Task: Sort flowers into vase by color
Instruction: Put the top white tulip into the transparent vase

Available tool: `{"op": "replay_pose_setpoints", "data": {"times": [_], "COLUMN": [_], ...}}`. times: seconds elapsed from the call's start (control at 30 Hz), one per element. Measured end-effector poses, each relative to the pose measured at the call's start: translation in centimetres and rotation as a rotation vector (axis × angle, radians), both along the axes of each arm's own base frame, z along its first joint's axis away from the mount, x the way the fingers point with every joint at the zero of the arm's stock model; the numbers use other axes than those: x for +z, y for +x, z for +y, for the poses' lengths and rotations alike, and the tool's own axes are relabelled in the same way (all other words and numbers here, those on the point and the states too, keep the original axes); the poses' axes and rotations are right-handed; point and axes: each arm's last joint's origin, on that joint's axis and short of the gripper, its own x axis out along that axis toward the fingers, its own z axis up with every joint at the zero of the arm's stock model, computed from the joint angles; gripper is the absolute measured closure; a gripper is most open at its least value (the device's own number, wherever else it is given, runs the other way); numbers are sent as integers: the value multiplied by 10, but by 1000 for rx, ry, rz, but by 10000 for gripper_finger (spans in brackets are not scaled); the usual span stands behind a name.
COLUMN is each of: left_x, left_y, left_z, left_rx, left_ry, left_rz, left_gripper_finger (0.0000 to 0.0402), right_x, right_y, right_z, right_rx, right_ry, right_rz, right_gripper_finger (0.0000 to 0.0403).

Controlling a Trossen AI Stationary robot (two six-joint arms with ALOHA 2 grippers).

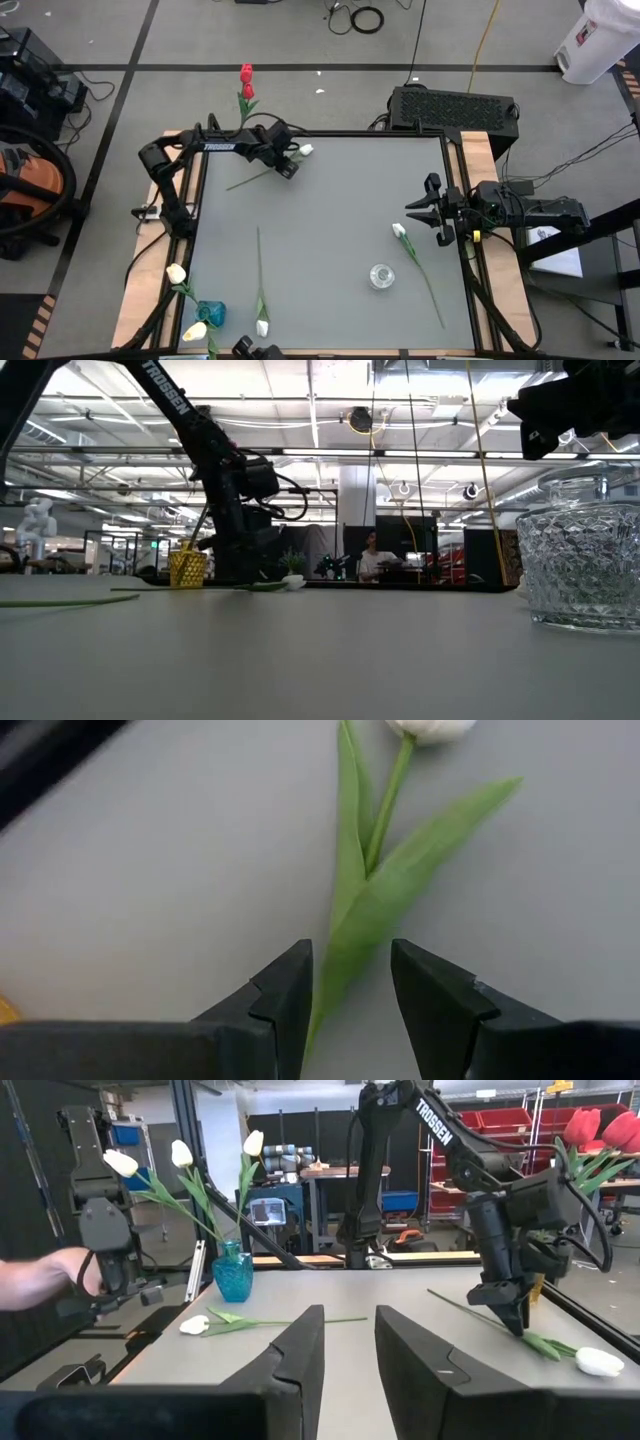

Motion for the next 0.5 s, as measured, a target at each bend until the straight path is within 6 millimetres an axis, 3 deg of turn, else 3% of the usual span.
{"op": "replay_pose_setpoints", "data": {"times": [0.5], "left_x": [-2], "left_y": [-5], "left_z": [-5], "left_rx": [-6], "left_ry": [-54], "left_rz": [50], "left_gripper_finger": [257], "right_x": [0], "right_y": [0], "right_z": [0], "right_rx": [0], "right_ry": [0], "right_rz": [0], "right_gripper_finger": [319]}}
